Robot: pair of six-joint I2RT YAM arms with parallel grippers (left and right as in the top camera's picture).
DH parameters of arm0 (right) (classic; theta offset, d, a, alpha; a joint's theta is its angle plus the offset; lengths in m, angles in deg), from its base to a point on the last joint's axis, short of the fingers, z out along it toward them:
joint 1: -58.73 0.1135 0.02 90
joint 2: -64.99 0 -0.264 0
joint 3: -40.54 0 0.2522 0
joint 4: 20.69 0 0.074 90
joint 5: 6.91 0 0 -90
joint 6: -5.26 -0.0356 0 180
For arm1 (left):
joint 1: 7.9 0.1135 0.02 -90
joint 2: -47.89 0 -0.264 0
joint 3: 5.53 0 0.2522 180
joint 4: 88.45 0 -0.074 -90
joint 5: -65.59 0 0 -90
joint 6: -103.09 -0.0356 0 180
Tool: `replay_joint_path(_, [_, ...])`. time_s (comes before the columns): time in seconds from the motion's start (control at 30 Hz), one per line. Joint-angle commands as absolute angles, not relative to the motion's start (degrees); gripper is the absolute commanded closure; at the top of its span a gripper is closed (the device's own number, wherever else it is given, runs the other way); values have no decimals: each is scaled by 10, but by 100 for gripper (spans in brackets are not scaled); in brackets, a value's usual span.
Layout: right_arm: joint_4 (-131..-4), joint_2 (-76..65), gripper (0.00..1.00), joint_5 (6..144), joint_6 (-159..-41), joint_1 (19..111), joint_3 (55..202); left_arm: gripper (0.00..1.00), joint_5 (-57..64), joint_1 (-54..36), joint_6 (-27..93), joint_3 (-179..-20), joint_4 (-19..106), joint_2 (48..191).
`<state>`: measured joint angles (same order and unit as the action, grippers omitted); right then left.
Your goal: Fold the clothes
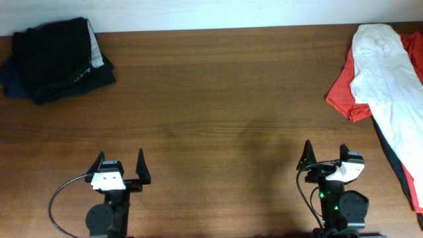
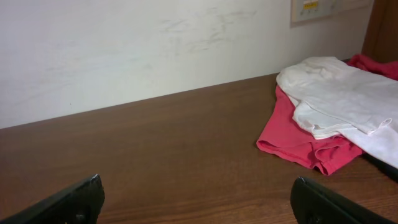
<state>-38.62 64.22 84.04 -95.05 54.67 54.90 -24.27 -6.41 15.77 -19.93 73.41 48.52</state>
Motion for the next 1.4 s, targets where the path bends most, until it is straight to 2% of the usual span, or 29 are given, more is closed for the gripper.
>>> replay_joint_path(0.0, [-391,643,1,835,-946,542,546,1,-244,-61,161,-198,730,483])
replay_joint_path(1.2, [-382,643,1,834,-947,542,546,1,-244,-61,161,-198,730,483])
replay_joint_path(1.23, [-353,643,1,813,-974,542,546,1,-244,-61,161,-198,730,483])
replay_joint_path(1.3, [-314,643,1,698,-1112,542,546,1,-244,-61,161,-198,730,483])
replay_joint_path(1.37, [-327,643,1,579,-1217,542,546,1,-244,-61,161,-198,730,483])
